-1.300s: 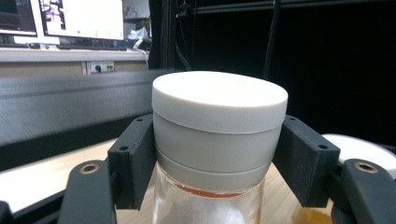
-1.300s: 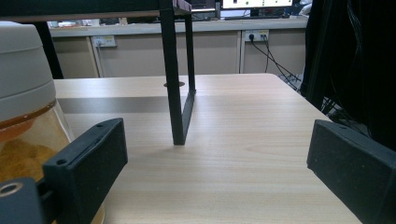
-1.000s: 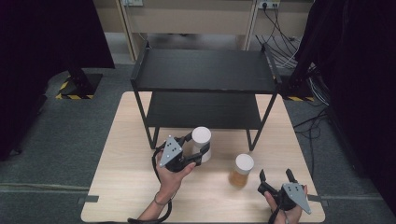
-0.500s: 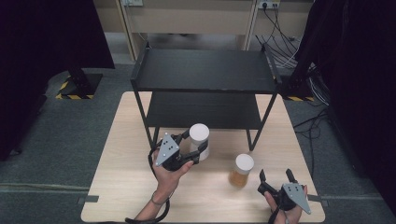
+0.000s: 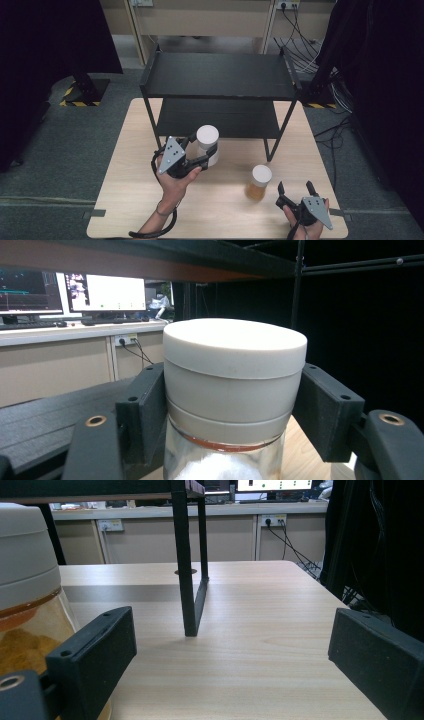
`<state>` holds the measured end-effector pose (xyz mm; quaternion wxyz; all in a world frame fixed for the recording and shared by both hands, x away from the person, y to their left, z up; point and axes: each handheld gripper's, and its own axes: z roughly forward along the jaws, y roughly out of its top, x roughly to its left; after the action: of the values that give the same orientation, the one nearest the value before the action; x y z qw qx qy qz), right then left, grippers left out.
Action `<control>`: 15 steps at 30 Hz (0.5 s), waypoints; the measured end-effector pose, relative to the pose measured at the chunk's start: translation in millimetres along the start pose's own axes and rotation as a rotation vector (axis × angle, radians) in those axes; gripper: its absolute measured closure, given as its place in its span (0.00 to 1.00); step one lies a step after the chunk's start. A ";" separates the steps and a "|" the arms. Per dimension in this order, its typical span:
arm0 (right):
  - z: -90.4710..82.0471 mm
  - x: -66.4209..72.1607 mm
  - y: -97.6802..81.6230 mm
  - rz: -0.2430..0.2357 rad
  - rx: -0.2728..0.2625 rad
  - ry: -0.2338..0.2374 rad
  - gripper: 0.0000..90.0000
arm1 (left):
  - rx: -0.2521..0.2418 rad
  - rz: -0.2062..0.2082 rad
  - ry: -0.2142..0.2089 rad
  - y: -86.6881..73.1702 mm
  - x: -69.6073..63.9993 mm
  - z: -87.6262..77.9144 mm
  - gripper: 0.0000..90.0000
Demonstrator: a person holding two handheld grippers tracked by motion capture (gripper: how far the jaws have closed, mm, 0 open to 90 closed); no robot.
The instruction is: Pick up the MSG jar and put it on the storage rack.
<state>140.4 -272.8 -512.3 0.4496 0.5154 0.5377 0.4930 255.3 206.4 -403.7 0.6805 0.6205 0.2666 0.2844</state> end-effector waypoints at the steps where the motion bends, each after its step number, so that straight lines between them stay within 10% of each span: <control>1: 0.0 0.0 0.0 0.000 0.000 0.000 0.06 | -0.001 0.002 0.001 1.1 0.3 -0.4 0.37; 15: -0.3 0.3 -0.6 -0.001 -0.003 -0.001 0.06 | -0.037 0.014 0.026 23.1 5.2 -8.6 0.37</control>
<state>140.0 -272.5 -512.9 0.4511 0.5145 0.5370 0.4934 251.4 217.6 -381.5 0.6862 0.6059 0.2658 0.3024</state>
